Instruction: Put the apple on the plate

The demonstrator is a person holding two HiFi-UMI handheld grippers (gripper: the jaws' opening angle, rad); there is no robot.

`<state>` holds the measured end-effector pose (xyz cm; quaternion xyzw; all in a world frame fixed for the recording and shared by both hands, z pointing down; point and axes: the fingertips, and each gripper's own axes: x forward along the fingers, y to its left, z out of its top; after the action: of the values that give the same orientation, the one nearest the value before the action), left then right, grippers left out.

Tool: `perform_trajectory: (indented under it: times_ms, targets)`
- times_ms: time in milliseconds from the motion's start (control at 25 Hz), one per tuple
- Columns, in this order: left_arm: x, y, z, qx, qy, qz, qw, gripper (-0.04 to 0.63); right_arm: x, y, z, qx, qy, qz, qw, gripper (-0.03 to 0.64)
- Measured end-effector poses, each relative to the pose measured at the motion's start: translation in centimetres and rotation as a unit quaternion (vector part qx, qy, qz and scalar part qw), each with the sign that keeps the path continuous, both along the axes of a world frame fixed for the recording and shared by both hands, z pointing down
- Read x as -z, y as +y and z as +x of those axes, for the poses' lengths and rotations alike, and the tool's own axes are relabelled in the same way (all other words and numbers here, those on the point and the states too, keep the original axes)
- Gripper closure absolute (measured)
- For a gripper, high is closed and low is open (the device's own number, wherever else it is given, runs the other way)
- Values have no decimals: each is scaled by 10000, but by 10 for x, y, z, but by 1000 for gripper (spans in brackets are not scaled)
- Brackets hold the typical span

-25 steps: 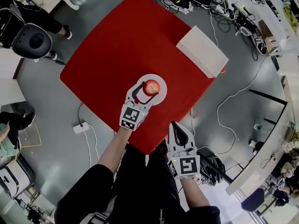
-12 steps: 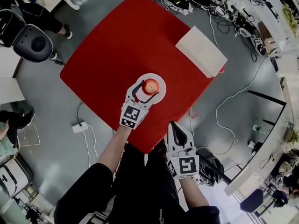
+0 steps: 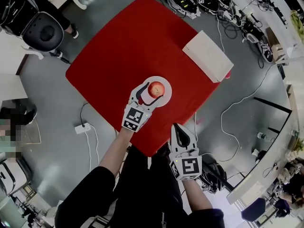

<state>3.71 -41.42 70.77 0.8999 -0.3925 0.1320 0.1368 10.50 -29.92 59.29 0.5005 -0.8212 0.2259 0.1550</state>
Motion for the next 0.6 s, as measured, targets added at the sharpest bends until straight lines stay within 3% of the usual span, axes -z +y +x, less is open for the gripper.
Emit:
perform_trajectory:
  times_ms: [160, 520, 600]
  targets:
    - [13, 3, -11, 153, -57, 56, 9999, 289, 0, -8, -4, 118, -25, 16, 9999, 606]
    - [83, 26, -44, 507, 61, 352, 9981, 581, 34, -29, -33, 589, -194, 344, 9975, 606]
    - [100, 31, -49, 616, 104, 357, 9974, 589, 45, -32, -37, 737, -263, 459, 9959, 604]
